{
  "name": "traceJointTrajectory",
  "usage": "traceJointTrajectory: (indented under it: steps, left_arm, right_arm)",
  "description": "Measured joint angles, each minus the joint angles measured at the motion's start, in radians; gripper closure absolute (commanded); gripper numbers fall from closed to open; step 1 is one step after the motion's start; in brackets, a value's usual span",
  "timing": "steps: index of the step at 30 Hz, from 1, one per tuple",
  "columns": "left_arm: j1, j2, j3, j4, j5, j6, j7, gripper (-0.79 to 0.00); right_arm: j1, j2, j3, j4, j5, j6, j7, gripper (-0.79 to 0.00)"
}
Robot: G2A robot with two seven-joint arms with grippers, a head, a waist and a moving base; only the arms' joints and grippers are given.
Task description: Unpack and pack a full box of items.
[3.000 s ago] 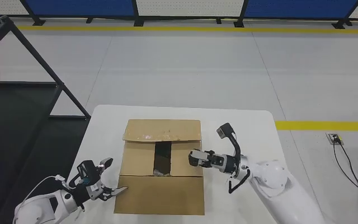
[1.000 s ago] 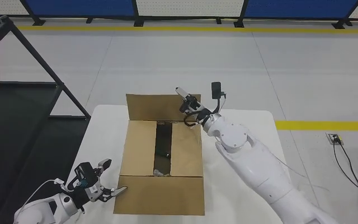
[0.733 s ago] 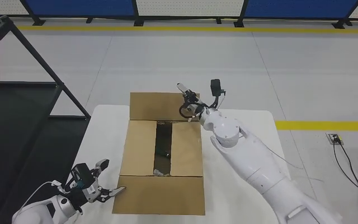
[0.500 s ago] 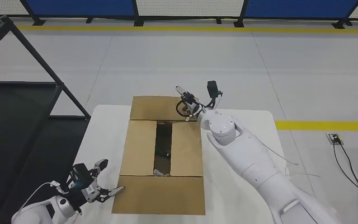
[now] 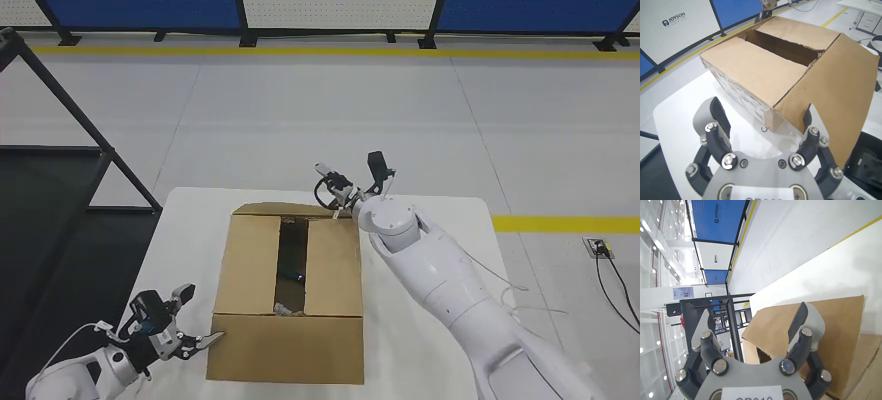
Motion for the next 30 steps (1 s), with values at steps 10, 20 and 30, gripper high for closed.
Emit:
traceJointTrajectory:
  steps: [10,20,30]
  left_arm:
    - [-0.008,0.001,0.022,0.009,0.009,0.009,-0.002,-0.785]
    - [0.008,0.005,-0.016,-0.036,-0.023,0.013,0.030,-0.785]
    - [-0.004,0.004,-0.078,0.004,-0.201,0.077,0.031,-0.785]
  right_arm:
    - [0.006,-0.022,0.036,0.037,-0.006,-0.083,-0.024,-0.785]
    - [-0.036,-0.004,0.091,-0.070,-0.023,-0.299,0.197,-0.785]
    - [-0.092,0.024,0.062,-0.228,-0.197,-0.171,0.448,-0.785]
